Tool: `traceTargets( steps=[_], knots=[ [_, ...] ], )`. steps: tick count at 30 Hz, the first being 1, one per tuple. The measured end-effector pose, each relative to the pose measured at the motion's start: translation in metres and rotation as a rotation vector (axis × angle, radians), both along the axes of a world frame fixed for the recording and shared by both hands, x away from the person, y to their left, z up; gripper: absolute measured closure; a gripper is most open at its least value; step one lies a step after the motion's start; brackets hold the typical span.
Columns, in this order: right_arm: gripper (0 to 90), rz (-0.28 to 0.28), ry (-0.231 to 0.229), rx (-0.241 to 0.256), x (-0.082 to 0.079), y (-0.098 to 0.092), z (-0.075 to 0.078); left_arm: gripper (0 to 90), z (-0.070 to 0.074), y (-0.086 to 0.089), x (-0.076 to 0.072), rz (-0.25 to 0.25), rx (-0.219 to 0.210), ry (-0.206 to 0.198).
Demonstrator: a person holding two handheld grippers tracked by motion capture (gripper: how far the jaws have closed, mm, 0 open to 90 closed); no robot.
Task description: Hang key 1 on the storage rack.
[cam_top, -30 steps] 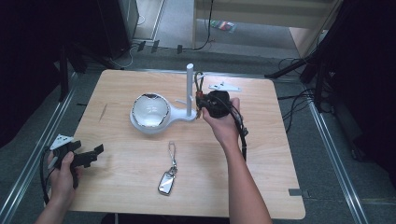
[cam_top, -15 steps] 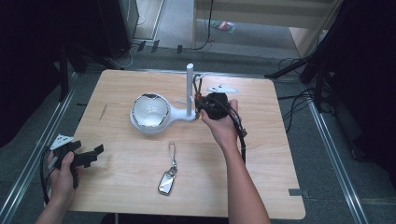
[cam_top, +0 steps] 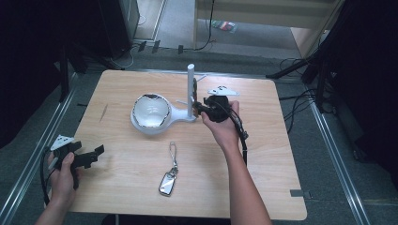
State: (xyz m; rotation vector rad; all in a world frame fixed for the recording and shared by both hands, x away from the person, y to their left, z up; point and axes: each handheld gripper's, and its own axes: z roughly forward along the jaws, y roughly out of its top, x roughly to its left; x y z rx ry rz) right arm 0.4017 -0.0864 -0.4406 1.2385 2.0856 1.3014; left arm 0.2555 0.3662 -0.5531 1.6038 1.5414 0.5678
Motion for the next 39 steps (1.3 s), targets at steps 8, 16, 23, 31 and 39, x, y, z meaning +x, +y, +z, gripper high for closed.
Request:
traceTargets(
  steps=[8,16,23,31,39],
  knots=[
    [58.6,-0.019,-0.003,-0.017,-0.01,-0.007,0.005,0.7,0.0,0.0,0.0,0.001,0.0,0.0],
    [58.0,-0.059,0.042,-0.063,-0.019,-0.015,0.01,0.7,0.0,0.0,0.0,0.0,0.001,0.0],
    [49.7,-0.074,0.035,-0.112,-0.025,-0.02,0.009,0.7,0.0,0.0,0.0,-0.001,0.001,0.003],
    [31.5,-0.075,0.146,-0.17,-0.032,-0.023,0.008,0.7,0.0,0.0,0.001,-0.002,0.006,0.005],
    [12.5,-0.091,0.234,-0.287,-0.037,-0.016,0.003,0.7,0.0,0.0,0.001,-0.003,0.007,0.007]
  ],
)
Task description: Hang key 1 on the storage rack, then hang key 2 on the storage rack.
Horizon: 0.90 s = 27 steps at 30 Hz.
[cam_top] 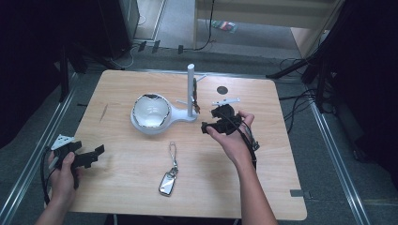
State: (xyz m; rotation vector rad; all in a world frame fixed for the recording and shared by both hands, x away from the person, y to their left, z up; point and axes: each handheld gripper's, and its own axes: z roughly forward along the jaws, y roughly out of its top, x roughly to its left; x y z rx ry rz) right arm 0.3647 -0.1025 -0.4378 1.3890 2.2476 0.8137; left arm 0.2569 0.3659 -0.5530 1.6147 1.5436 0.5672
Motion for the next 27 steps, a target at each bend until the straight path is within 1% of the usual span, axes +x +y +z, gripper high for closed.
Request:
traceTargets(
  steps=[2,3,4,5,6,7,8,9,11,13,15,19,23,25,27],
  knots=[
    [10.9,-0.004,0.023,-0.026,-0.002,0.003,-0.004,0.7,0.0,0.0,0.0,0.0,0.0,0.0],
    [9.4,-0.008,0.046,-0.043,-0.003,0.004,-0.007,0.7,0.0,0.0,0.0,0.0,0.0,-0.001],
    [9.4,-0.008,0.046,-0.043,-0.003,0.004,-0.007,0.7,0.0,0.0,0.0,0.001,0.0,0.0],
    [9.3,-0.02,0.072,-0.063,-0.004,0.006,-0.011,0.7,0.0,0.0,0.0,0.001,0.0,0.0],
    [9.3,-0.02,0.072,-0.063,-0.004,0.006,-0.011,0.7,0.0,0.0,0.001,0.002,0.0,0.0],
    [9.3,-0.029,0.095,-0.076,-0.006,0.008,-0.014,0.7,0.0,0.0,0.001,0.002,0.001,0.0],
    [9.3,-0.029,0.095,-0.076,-0.006,0.008,-0.014,0.7,0.0,0.0,0.001,0.001,0.002,0.0],
    [9.3,-0.038,0.113,-0.094,-0.007,0.01,-0.018,0.7,0.0,0.0,0.001,0.001,0.002,0.0],
    [9.4,-0.034,0.129,-0.104,-0.008,0.011,-0.02,0.7,0.0,0.0,0.001,0.001,0.003,0.0],
    [9.5,-0.031,0.132,-0.109,-0.008,0.012,-0.022,0.7,0.0,0.0,0.001,0.0,0.002,-0.001],
    [10.4,-0.034,0.148,-0.112,-0.011,0.015,-0.025,0.7,0.0,0.0,0.001,0.0,0.003,0.0],
    [12.2,-0.035,0.163,-0.119,-0.013,0.018,-0.028,0.7,0.0,0.0,0.001,0.001,0.005,0.0],
    [12.4,-0.03,0.179,-0.132,-0.015,0.022,-0.034,0.7,0.0,0.0,0.001,0.002,0.004,-0.001],
    [13.4,-0.034,0.197,-0.145,-0.017,0.026,-0.038,0.6,0.0,0.0,0.001,0.0,0.004,0.001],
    [13.9,-0.03,0.199,-0.149,-0.017,0.028,-0.039,0.7,0.0,0.0,0.001,0.001,0.003,0.001]
  ],
)
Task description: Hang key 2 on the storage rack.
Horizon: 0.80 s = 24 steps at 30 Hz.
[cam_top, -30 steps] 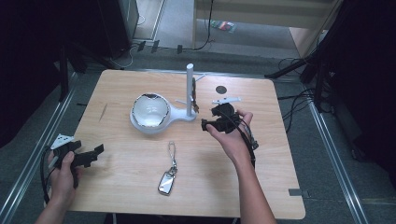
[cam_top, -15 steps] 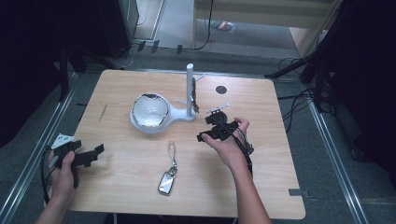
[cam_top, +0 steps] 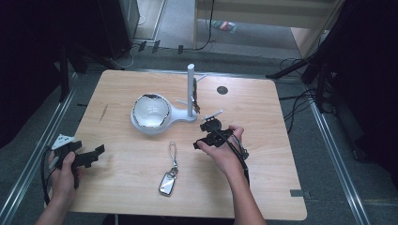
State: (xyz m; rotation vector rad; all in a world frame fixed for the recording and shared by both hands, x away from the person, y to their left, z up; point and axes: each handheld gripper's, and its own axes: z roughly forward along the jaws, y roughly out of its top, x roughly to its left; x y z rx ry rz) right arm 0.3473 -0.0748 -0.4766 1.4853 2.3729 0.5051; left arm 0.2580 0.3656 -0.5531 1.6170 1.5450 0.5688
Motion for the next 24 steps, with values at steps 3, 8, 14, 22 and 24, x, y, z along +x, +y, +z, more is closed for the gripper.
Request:
traceTargets(
  steps=[3,8,14,22,24],
  knots=[
    [15.6,0.0,0.008,-0.008,-0.003,0.005,-0.001,0.7,0.0,0.0,0.0,0.002,-0.002,0.0],
    [20.0,0.007,0.046,-0.024,-0.009,0.021,-0.004,0.7,0.0,0.0,0.0,0.003,-0.003,-0.002],
    [23.2,0.046,0.073,-0.031,-0.014,0.035,-0.008,0.7,0.0,0.0,0.0,0.004,-0.004,-0.002],
    [29.4,0.075,0.119,-0.033,-0.018,0.053,-0.015,0.7,0.0,0.0,0.0,0.004,-0.005,-0.002],
    [30.8,0.083,0.121,-0.033,-0.018,0.055,-0.015,0.6,0.0,0.0,0.0,0.003,-0.004,-0.002]
  ],
)
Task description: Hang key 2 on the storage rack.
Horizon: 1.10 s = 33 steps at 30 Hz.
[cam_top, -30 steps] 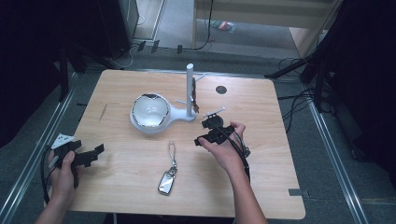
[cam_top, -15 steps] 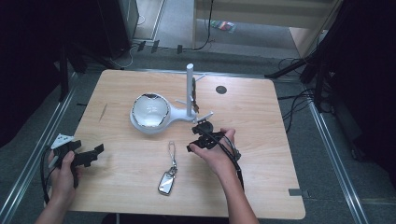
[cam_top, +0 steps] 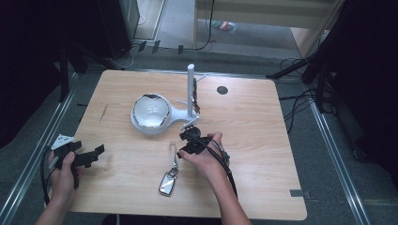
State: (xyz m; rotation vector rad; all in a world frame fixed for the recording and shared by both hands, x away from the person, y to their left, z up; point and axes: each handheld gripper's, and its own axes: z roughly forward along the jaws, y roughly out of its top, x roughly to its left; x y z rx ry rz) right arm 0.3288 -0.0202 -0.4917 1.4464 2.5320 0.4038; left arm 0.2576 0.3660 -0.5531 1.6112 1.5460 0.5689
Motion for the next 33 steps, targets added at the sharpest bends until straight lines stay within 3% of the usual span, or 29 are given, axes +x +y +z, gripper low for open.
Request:
traceTargets(
  steps=[33],
  knots=[
    [48.9,0.067,0.121,0.048,-0.012,0.036,-0.005,0.7,0.0,0.0,0.0,0.002,-0.002,-0.001]
  ],
)
